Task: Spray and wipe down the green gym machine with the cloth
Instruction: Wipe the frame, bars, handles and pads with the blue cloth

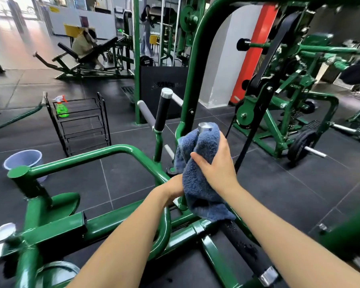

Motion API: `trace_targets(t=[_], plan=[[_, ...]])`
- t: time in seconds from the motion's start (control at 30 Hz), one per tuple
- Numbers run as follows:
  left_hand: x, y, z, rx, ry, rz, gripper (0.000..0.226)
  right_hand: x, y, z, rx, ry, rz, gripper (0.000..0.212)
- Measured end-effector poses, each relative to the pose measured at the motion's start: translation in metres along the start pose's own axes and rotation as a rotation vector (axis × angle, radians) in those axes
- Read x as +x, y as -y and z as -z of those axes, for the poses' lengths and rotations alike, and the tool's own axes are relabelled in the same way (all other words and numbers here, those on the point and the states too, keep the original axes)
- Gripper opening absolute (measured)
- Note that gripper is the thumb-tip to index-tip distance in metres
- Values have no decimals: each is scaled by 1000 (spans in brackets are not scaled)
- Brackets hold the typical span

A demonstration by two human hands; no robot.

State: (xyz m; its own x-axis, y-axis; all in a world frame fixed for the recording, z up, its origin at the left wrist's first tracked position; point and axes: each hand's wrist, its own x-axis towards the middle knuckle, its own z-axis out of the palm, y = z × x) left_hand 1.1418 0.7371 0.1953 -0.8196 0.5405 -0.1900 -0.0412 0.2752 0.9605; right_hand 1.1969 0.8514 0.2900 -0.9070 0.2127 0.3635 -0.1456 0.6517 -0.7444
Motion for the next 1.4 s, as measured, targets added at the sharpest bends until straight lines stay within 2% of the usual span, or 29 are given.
trace_targets(t=[0.23, 0.33, 0.43, 0.5, 0.6, 0.67, 0.73, 0.83, 0.93, 1.0, 1.03, 1.07, 1.1, 1.17, 1.23, 1.27, 1.33, 1.4], plan=[[-4, 1, -5, -117, -56, 0, 23, -16, -33, -6, -247, 56, -20, 77], [-9, 1, -8, -50, -69, 0, 19, -24, -48, -4, -400, 170, -43, 53], [-13, -11, -5, 160, -96, -16, 17, -13, -44, 14, -558, 304, 0, 40], [-15, -26, -1, 202, -176, -47, 27, -4, -37, 28, -612, 304, 44, 44], [-18, -45, 8, 121, -324, -84, 40, -1, -28, 26, -372, 155, 49, 66], [-18, -47, 10, 94, -361, -69, 41, -7, -30, 10, -252, 204, 11, 80], [-20, -44, 6, 52, -383, -30, 41, -14, -41, -1, -249, 280, -46, 73], [-22, -38, 1, -86, -387, 4, 43, -16, -52, 7, -374, 376, -69, 50], [-25, -41, 10, -18, -285, -49, 46, 1, -56, 32, -668, 584, -63, 43], [-26, -46, 16, 46, -242, -71, 36, 7, -59, 49, -788, 590, -54, 38], [-26, -50, 16, 53, -247, -77, 28, 6, -57, 51, -722, 553, -62, 37], [-25, -53, 14, 69, -271, -82, 24, 2, -54, 48, -554, 509, -80, 36], [-22, -53, 10, 82, -320, -79, 31, -1, -48, 41, -371, 483, -74, 35], [-22, -52, 1, 132, -425, -57, 44, -11, -44, 17, -205, 547, -16, 41], [-20, -47, -5, 136, -489, -64, 50, -14, -53, 2, -230, 566, 16, 67], [-20, -45, -6, 136, -503, -75, 49, -12, -56, 1, -226, 558, 2, 70], [-20, -46, -8, 164, -539, -92, 37, -4, -63, 2, -210, 574, -28, 59], [-18, -45, -12, 178, -578, -103, 37, -5, -68, -1, -317, 555, -44, 53]])
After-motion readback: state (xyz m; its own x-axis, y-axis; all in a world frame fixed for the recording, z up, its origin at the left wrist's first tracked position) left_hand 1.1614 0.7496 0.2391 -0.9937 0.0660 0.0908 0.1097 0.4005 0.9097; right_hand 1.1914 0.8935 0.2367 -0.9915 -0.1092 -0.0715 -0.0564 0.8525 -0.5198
